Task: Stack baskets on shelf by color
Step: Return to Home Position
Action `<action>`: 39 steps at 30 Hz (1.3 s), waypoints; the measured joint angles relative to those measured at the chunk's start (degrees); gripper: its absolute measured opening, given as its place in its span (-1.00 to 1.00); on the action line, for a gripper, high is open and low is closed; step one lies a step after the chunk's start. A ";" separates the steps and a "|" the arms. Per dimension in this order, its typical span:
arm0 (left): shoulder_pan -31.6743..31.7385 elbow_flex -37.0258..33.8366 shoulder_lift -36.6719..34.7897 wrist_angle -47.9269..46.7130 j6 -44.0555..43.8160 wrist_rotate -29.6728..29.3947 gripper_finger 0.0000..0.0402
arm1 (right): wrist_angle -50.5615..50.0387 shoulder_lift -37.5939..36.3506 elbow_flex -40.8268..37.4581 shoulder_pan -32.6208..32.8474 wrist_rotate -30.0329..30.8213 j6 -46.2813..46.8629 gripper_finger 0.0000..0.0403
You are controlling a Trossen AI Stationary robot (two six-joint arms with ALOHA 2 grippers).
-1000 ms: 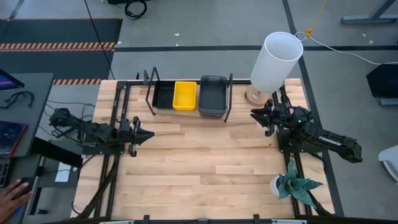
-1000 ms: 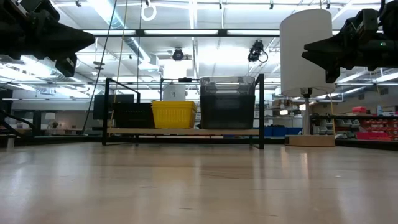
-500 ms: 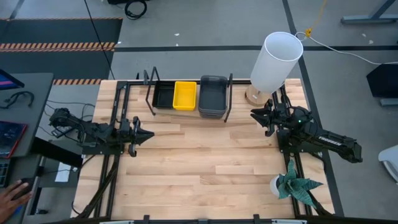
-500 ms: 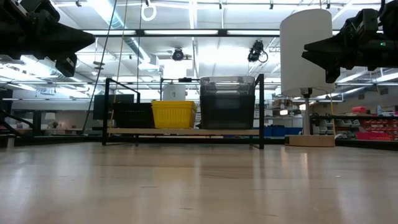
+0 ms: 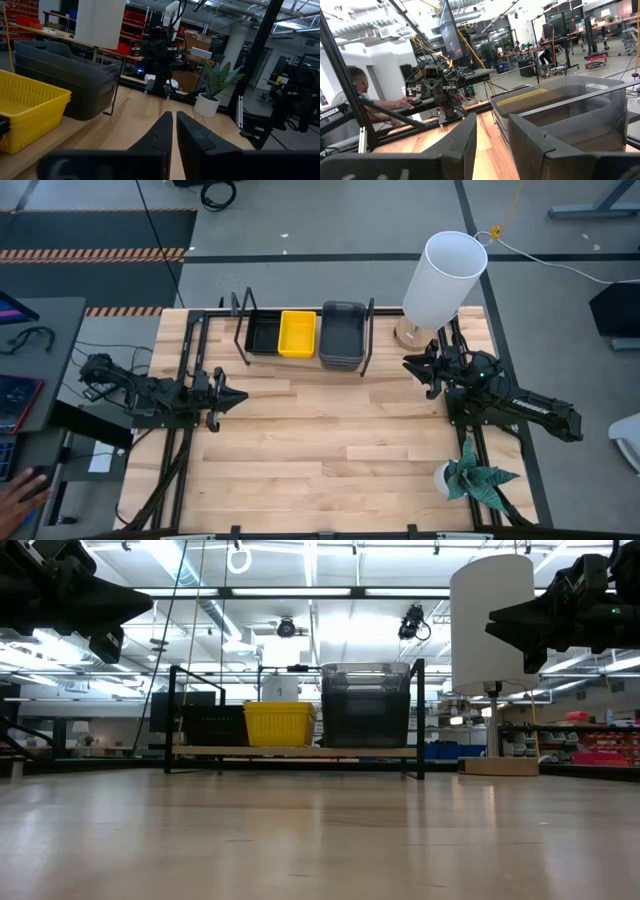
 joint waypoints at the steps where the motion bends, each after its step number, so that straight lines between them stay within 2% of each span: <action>1: 0.00 0.00 -0.01 -0.01 0.00 -0.01 -0.86 | -0.01 0.02 0.00 -0.01 0.00 0.00 -0.43; 39: 0.00 0.00 0.00 0.00 0.00 0.00 -0.84 | -0.01 0.02 0.00 0.00 0.00 0.00 -0.42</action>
